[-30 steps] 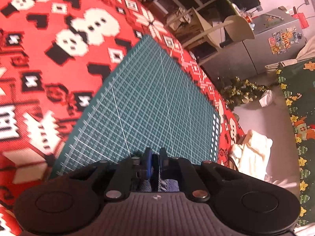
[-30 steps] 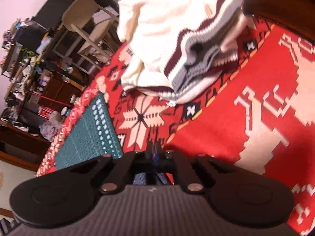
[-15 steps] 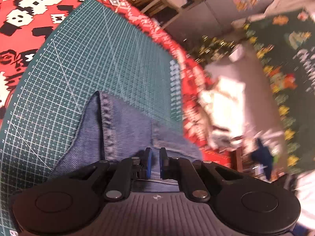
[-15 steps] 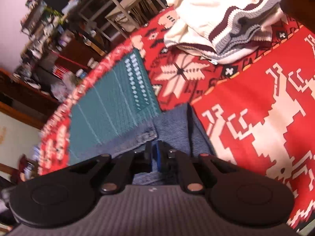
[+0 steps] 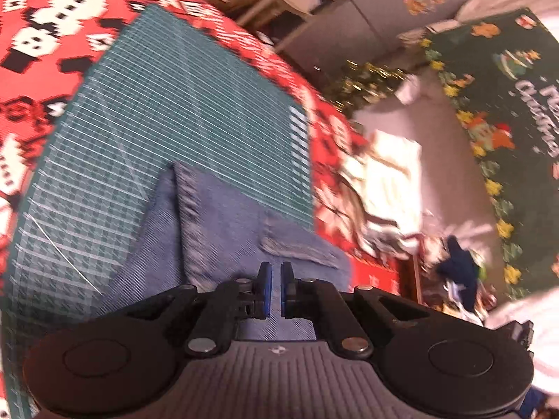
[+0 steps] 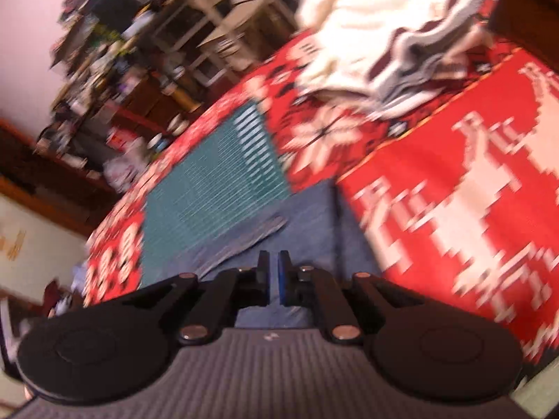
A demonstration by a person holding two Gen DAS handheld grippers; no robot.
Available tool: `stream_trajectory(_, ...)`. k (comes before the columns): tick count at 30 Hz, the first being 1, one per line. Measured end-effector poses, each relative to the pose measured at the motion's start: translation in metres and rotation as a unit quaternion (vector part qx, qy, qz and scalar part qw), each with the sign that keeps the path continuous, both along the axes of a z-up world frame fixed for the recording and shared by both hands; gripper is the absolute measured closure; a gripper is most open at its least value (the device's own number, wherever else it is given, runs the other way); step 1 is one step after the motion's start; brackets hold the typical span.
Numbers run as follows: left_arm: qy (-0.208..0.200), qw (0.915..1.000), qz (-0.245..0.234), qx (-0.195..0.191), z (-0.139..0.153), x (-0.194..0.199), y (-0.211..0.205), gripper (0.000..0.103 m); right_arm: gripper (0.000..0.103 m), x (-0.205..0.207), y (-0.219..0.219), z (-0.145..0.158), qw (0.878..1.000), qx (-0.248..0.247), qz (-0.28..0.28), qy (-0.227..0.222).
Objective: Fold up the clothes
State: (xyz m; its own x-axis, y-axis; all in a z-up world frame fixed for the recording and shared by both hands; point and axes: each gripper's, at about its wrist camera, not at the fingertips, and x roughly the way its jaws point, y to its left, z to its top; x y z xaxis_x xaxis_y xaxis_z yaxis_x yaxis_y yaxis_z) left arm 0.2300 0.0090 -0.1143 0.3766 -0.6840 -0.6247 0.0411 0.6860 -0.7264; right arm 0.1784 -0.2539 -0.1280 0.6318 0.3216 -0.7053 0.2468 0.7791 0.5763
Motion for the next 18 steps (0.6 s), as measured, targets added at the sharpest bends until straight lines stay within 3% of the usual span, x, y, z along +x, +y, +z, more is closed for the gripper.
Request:
stream_trajectory(7, 0.02, 0.9959, -0.036, 0.08, -0.019, -0.021, -0.033, 0.1, 0.099, -0.008, 0.039, -0.012, 0.998, -0.042, 0.045, 0.015)
stream_trajectory(10, 0.015, 0.9956, -0.033, 0.086, -0.02, -0.022, -0.031, 0.1, 0.103, -0.012, 0.053, -0.016, 0.996, -0.058, 0.062, 0.022)
stream_trajectory(18, 0.013, 0.9944, -0.025, 0.102, -0.019, -0.039, -0.013, 0.1, 0.103, -0.024, 0.031, -0.017, 0.998, -0.047, 0.024, 0.032)
